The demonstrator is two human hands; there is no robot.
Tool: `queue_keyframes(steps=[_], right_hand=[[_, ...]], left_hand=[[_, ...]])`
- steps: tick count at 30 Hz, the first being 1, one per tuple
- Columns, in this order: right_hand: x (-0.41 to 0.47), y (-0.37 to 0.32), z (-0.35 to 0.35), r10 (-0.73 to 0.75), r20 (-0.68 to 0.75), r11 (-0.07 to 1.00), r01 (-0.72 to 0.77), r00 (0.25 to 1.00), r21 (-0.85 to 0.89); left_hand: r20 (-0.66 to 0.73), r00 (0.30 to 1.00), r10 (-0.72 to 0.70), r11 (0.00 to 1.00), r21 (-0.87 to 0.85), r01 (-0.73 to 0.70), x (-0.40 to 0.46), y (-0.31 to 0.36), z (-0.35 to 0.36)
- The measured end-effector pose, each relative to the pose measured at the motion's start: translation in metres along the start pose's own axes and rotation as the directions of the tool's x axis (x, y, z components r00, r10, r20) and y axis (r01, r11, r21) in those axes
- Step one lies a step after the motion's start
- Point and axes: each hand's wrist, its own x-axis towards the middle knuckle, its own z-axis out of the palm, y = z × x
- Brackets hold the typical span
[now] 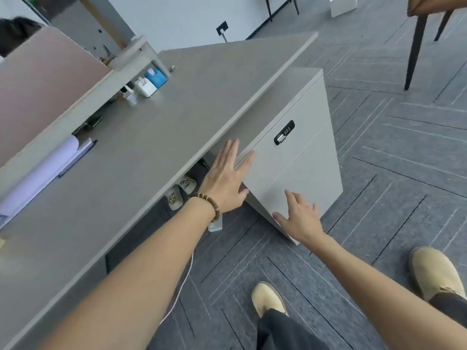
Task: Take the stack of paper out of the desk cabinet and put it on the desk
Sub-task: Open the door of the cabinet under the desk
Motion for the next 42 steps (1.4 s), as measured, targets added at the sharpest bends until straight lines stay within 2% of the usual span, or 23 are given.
queue_keyframes(steps=[9,14,20,27,32,35,37,42], right_hand=[[0.028,-0.014,0.048,-0.015,-0.092,0.971,0.037,0.996,0.238],[0.039,-0.022,0.066,0.088,-0.163,0.922,-0.018,0.983,0.388],[0.063,-0.021,0.071,0.169,-0.209,0.907,-0.07,0.963,0.414],[0.064,-0.015,0.067,0.176,-0.249,0.918,-0.067,0.952,0.391],[0.057,-0.007,0.057,0.119,-0.243,0.946,-0.036,0.963,0.321],[0.051,0.005,0.047,-0.072,-0.288,0.986,0.111,0.955,0.123],[0.046,0.014,0.035,-0.215,-0.261,0.976,0.217,0.941,-0.02],[0.022,0.039,-0.001,-0.271,-0.125,0.946,0.24,0.955,-0.216]], left_hand=[[0.013,0.999,0.043,0.995,0.094,-0.044,0.022,-0.019,0.024],[-0.048,0.998,0.049,0.992,0.116,-0.043,0.025,-0.022,0.035],[-0.133,0.991,0.026,0.993,0.117,-0.01,0.025,-0.022,0.041],[-0.16,0.987,0.009,0.994,0.113,0.01,0.025,-0.019,0.04],[-0.151,0.988,-0.028,0.995,0.088,0.041,0.026,-0.014,0.039],[-0.127,0.989,-0.071,0.996,0.052,0.078,0.025,-0.009,0.036],[-0.081,0.991,-0.105,0.993,0.043,0.109,0.025,-0.004,0.032],[0.055,0.979,-0.197,0.98,0.028,0.195,0.022,0.015,0.014]])
